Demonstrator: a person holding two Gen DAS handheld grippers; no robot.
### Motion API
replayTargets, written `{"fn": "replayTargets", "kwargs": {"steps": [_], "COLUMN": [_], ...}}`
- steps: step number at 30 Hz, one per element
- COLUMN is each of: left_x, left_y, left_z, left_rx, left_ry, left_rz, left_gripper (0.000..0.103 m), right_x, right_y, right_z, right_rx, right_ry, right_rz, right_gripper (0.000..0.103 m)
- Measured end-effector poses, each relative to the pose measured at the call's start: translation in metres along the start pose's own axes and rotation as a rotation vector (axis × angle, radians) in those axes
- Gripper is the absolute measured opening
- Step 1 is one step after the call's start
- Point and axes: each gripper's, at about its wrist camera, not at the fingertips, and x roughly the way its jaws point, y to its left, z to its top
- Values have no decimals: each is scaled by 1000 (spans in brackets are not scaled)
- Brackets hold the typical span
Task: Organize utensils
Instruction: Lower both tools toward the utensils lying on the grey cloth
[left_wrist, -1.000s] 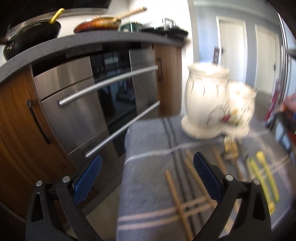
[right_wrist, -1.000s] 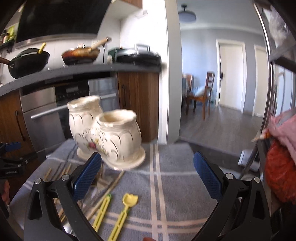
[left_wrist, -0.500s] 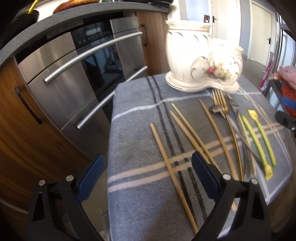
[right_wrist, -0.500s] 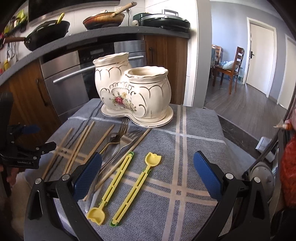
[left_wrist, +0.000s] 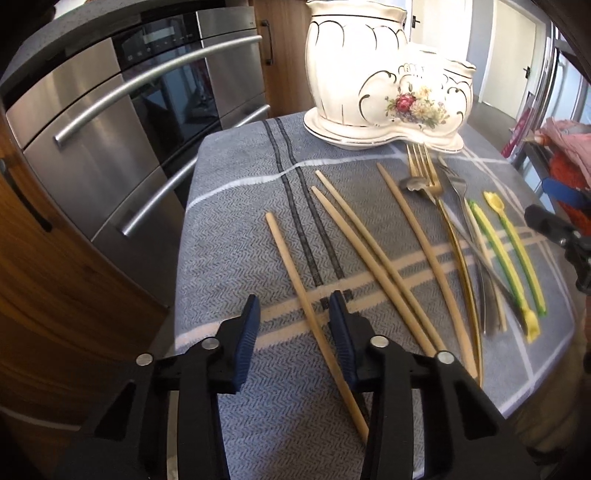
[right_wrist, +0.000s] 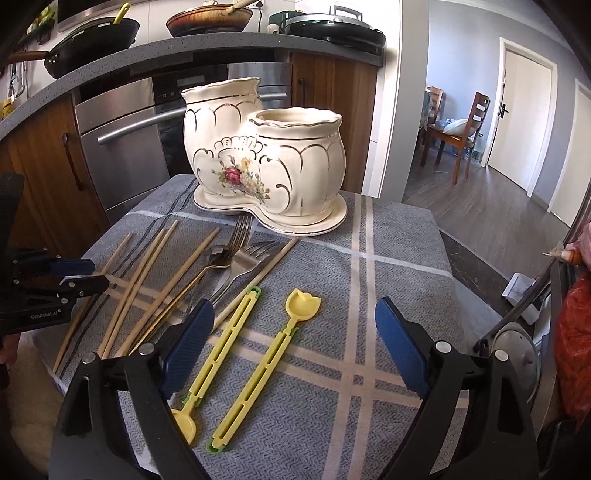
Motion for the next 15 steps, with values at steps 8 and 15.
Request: {"fn": "replayTargets", "kwargs": {"steps": [8,15], "left_x": [3,-3], "left_y": [3,6], "left_z": [6,4], "left_rx": [-9,-4], "left_ry": [-15,-35], "left_rz": [12,-25], "left_gripper": [10,5], "right_x": [9,32], "right_y": [9,23], "right_z": [9,19], "right_rx": [21,26], "right_ry": [36,92], "right_rz": [56,73], "right_gripper": [83,56]}}
